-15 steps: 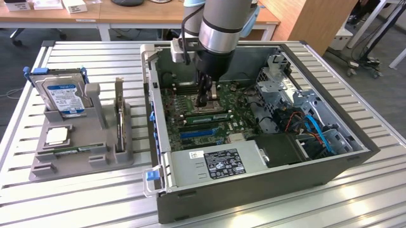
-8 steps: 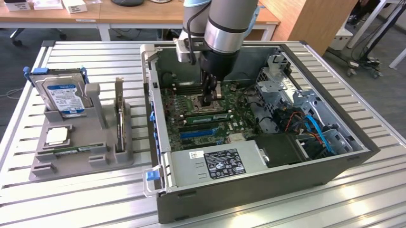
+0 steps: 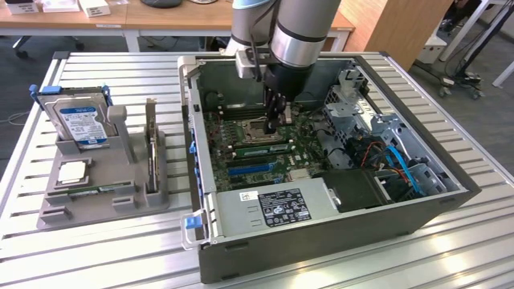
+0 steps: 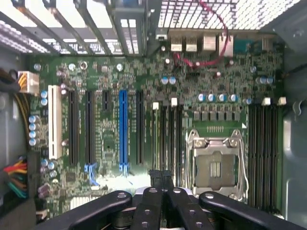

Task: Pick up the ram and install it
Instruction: 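Press down the ram until it locks into place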

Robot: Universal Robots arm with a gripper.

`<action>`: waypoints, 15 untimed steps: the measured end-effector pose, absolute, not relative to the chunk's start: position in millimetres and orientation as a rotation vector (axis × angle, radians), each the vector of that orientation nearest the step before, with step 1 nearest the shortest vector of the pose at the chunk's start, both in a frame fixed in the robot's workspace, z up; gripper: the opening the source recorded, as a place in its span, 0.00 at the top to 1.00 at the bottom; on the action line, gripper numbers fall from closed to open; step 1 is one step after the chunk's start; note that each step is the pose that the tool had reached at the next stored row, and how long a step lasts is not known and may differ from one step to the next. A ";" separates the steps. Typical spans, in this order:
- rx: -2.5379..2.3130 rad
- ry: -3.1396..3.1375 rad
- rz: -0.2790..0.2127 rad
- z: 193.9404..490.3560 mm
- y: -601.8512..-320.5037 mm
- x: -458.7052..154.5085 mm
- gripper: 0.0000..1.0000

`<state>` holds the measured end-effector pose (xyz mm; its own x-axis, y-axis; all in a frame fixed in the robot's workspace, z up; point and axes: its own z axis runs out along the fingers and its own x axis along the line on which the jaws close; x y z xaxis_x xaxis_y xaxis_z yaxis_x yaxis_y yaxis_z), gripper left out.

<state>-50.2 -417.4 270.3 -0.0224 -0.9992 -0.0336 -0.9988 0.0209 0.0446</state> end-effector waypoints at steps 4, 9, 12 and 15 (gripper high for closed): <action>2.194 -2.236 -0.087 270.3 -417.4 -43.5 0.90; 2.200 -2.231 -0.087 270.3 -417.4 -39.5 0.90; 2.201 -2.230 -0.087 270.3 -417.4 -39.3 0.90; 2.201 -2.230 -0.087 270.3 -417.4 -39.3 0.90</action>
